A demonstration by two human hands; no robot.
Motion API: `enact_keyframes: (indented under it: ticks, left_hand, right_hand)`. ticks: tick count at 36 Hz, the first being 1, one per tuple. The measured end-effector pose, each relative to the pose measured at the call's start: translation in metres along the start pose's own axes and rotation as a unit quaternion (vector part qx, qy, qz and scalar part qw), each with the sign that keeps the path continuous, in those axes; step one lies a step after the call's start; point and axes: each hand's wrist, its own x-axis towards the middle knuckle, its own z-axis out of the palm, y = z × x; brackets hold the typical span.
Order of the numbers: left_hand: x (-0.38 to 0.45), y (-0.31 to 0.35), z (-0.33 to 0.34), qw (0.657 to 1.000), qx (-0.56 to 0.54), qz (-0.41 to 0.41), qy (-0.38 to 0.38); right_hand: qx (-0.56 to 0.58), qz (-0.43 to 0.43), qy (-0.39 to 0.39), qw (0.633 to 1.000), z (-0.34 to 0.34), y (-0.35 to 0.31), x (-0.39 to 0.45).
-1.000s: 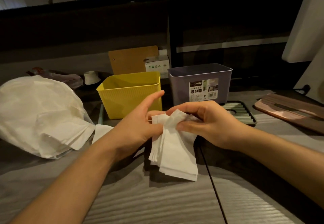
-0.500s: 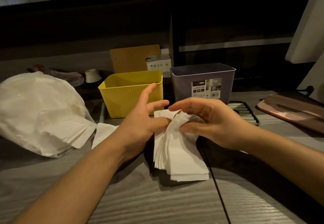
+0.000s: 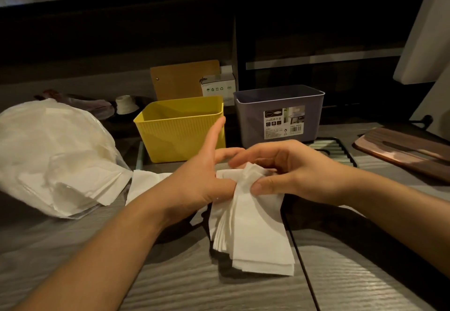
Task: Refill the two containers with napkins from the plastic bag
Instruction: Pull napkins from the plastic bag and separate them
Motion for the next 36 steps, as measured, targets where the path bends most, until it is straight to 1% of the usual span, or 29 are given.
enact_keyframes:
  ticks: [3,6,8,10,11,13,15,18,21,24,26,28,30,32,33,36]
  left_hand:
    - [-0.002,0.001,0.001,1.0,0.015,0.016,0.008]
    - [-0.002,0.004,-0.002,0.999,-0.004,0.027,0.041]
    - [-0.001,0.004,-0.005,0.998,-0.032,0.005,0.052]
    - [-0.001,0.006,-0.006,0.996,-0.07,-0.037,0.048]
    - [-0.002,0.006,-0.005,0.995,-0.071,-0.048,0.044]
    - [-0.002,0.004,-0.003,0.996,-0.036,-0.053,0.054]
    - [-0.002,0.001,-0.002,0.995,-0.02,-0.055,0.084]
    - [-0.003,-0.001,-0.003,0.994,0.002,-0.051,0.094]
    - [-0.002,0.001,-0.001,0.994,0.04,-0.046,0.085]
    - [-0.004,0.007,0.003,0.994,0.056,-0.049,0.075]
    - [-0.005,0.01,0.005,0.995,0.052,-0.037,0.074]
    - [-0.006,0.011,0.006,0.996,0.021,-0.032,0.081]
    - [-0.007,0.013,0.006,0.997,0.005,-0.028,0.067]
    - [-0.006,0.012,0.005,0.997,0.066,0.002,0.04]
    - [-0.005,0.011,0.005,0.995,0.094,0.009,0.04]
    - [-0.002,0.006,0.001,0.989,0.113,0.044,0.08]
  right_hand:
    - [-0.008,0.007,0.002,1.0,0.001,0.002,0.0]
    - [0.013,-0.005,0.052,0.999,0.001,0.004,0.002]
    - [0.038,-0.019,0.101,0.994,0.001,0.006,0.003]
    - [0.07,-0.032,0.146,0.986,0.0,0.008,0.004]
    - [0.083,-0.031,0.164,0.983,-0.001,0.009,0.005]
    - [0.095,-0.017,0.184,0.978,-0.002,0.009,0.006]
    - [0.083,0.0,0.192,0.978,-0.002,0.011,0.007]
    - [0.067,0.012,0.213,0.975,0.001,0.013,0.01]
    - [0.121,0.007,0.236,0.964,0.003,0.015,0.012]
    - [0.173,0.006,0.236,0.956,0.006,0.015,0.012]
    - [0.177,0.008,0.241,0.954,0.008,0.017,0.013]
    - [0.172,0.014,0.245,0.954,0.01,0.018,0.014]
    - [0.173,0.02,0.246,0.953,0.011,0.019,0.014]
    - [0.186,0.019,0.248,0.951,0.012,0.019,0.015]
    - [0.189,0.019,0.25,0.95,0.012,0.019,0.014]
    - [0.168,0.009,0.251,0.953,0.012,0.017,0.013]
